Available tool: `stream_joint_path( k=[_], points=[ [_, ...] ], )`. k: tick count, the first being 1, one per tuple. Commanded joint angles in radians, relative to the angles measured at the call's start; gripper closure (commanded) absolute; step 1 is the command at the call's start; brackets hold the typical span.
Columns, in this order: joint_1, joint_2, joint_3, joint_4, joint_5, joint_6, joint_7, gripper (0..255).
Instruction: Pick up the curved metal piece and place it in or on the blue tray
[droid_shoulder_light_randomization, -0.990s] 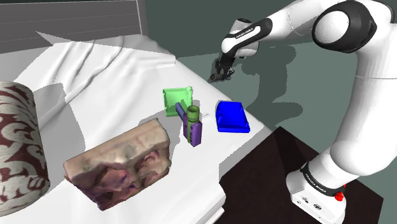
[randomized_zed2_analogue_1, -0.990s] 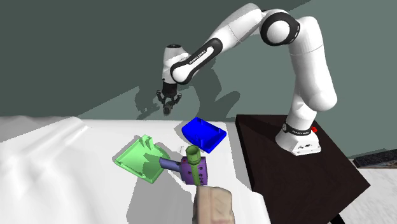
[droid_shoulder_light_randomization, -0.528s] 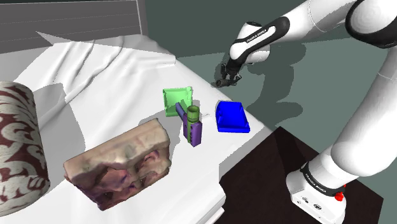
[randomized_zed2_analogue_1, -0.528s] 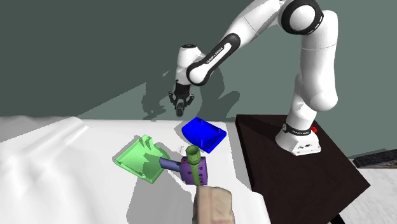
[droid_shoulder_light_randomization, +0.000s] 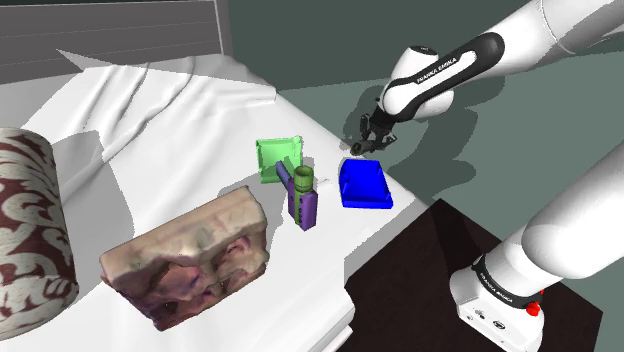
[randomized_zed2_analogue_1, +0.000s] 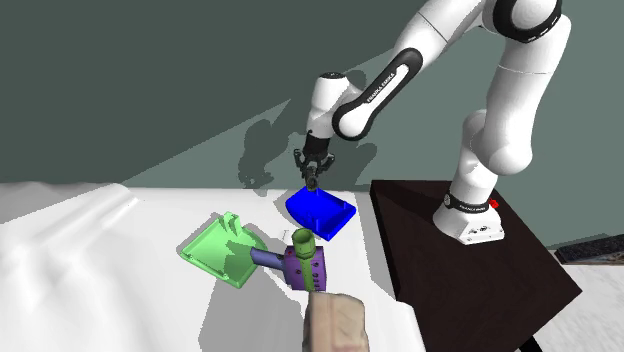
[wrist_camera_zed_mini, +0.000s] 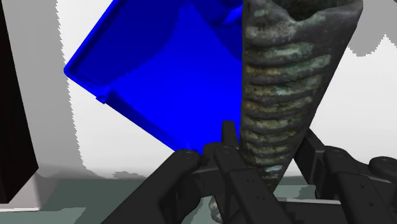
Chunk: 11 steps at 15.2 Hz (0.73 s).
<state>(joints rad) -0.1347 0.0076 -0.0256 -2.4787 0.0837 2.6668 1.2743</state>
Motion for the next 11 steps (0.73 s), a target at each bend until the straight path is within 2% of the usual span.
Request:
stream_joint_path(
  k=[1,11],
  points=[
    [0.006,-0.064,0.006,-0.076,-0.006,0.013,0.017,255],
    [0.008,0.069,0.011,-0.093,0.031,0.162,-0.015,255]
  ],
)
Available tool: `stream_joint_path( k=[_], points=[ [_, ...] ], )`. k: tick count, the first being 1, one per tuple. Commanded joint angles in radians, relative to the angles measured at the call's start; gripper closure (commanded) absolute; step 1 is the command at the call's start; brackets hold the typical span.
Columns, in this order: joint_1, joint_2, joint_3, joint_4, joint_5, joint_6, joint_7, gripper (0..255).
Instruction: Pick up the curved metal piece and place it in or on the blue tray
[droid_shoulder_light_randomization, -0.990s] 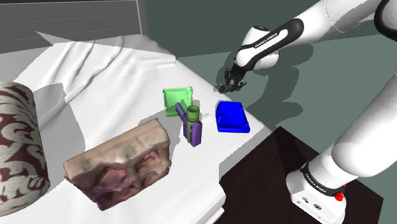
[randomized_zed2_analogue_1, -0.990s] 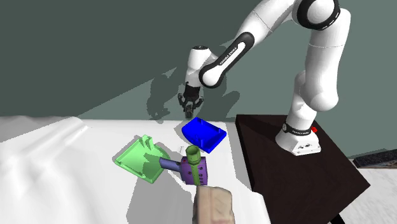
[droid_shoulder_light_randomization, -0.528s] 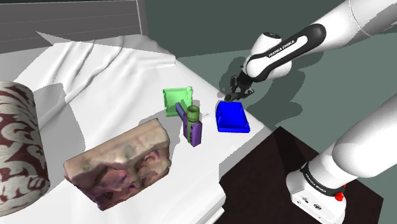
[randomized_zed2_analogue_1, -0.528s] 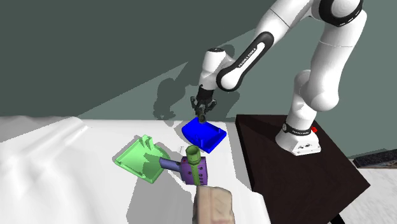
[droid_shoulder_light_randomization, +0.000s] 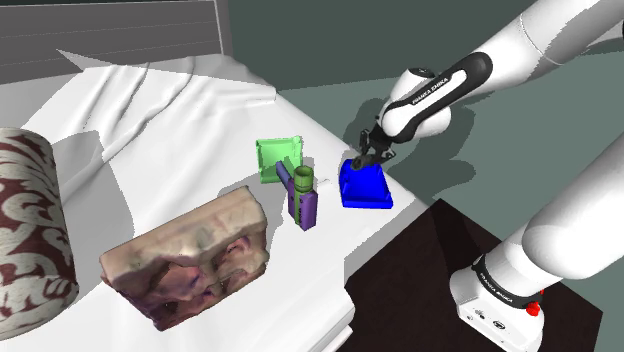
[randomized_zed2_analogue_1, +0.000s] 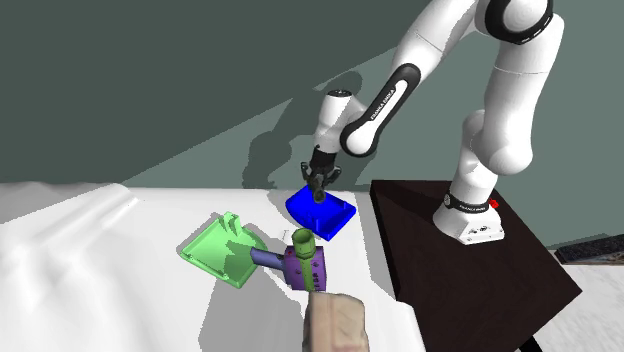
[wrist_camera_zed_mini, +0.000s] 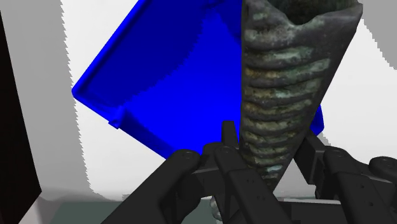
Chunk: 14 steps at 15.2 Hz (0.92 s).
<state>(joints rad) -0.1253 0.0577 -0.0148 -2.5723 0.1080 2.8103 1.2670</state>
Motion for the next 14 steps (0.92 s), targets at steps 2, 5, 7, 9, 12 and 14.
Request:
stream_joint_path(
  k=[2,5,7,9,12,14],
  points=[
    [-0.002,0.048,0.003,0.001,0.017,0.047,-0.017,255],
    [-0.005,0.09,0.01,0.002,0.033,0.088,-0.03,255],
    [-0.006,0.09,0.01,0.002,0.033,0.088,-0.03,255],
    [-0.006,0.09,0.01,0.002,0.033,0.088,-0.03,255],
    [-0.006,0.09,0.01,0.002,0.033,0.088,-0.03,255],
    [-0.006,0.09,0.01,0.002,0.033,0.088,-0.03,0]
  ],
)
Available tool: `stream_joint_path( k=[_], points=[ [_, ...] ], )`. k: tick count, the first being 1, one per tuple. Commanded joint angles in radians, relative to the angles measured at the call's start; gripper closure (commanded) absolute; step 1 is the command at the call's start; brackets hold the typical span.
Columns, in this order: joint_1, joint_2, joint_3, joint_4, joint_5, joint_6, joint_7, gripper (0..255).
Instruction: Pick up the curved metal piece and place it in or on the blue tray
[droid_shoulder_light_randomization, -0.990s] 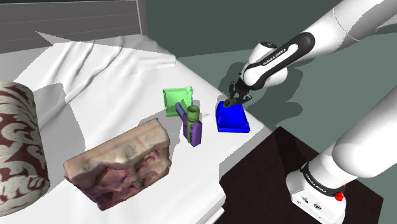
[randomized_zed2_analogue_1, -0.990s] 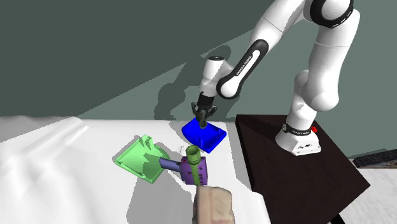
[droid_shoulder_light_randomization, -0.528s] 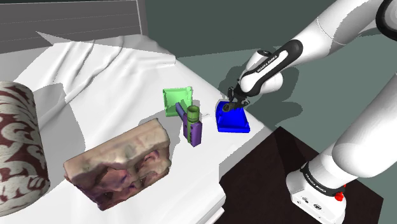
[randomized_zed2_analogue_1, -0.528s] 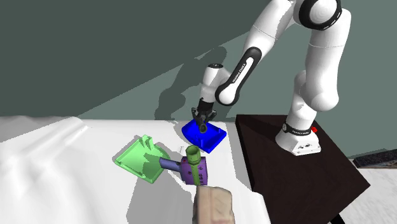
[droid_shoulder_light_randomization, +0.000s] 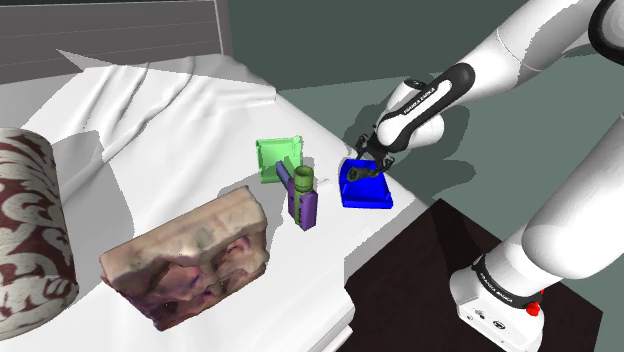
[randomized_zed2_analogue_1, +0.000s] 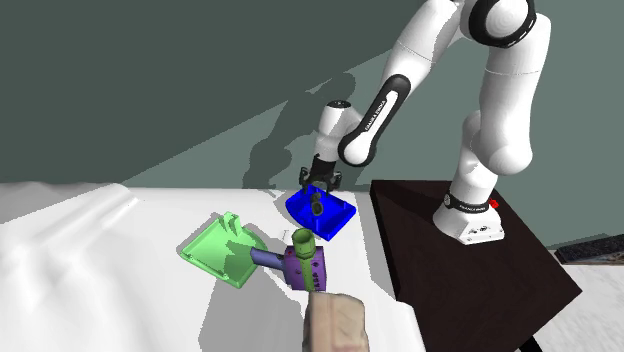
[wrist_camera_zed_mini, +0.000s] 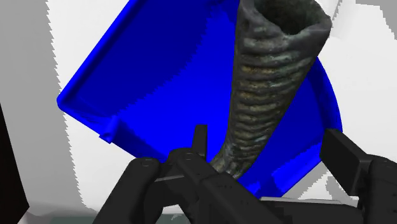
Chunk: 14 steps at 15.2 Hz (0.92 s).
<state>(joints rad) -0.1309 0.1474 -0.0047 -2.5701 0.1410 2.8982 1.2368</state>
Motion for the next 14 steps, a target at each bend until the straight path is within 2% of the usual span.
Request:
stream_joint_path(
  k=[1,4,8,14],
  points=[
    [0.0,0.0,0.0,0.0,0.0,0.0,0.0,0],
    [0.0,0.0,0.0,0.0,0.0,0.0,0.0,0],
    [0.004,-0.156,-0.017,-0.027,-0.044,-0.129,0.033,0],
    [0.003,-0.156,-0.016,-0.027,-0.044,-0.129,0.033,0]
  ],
)
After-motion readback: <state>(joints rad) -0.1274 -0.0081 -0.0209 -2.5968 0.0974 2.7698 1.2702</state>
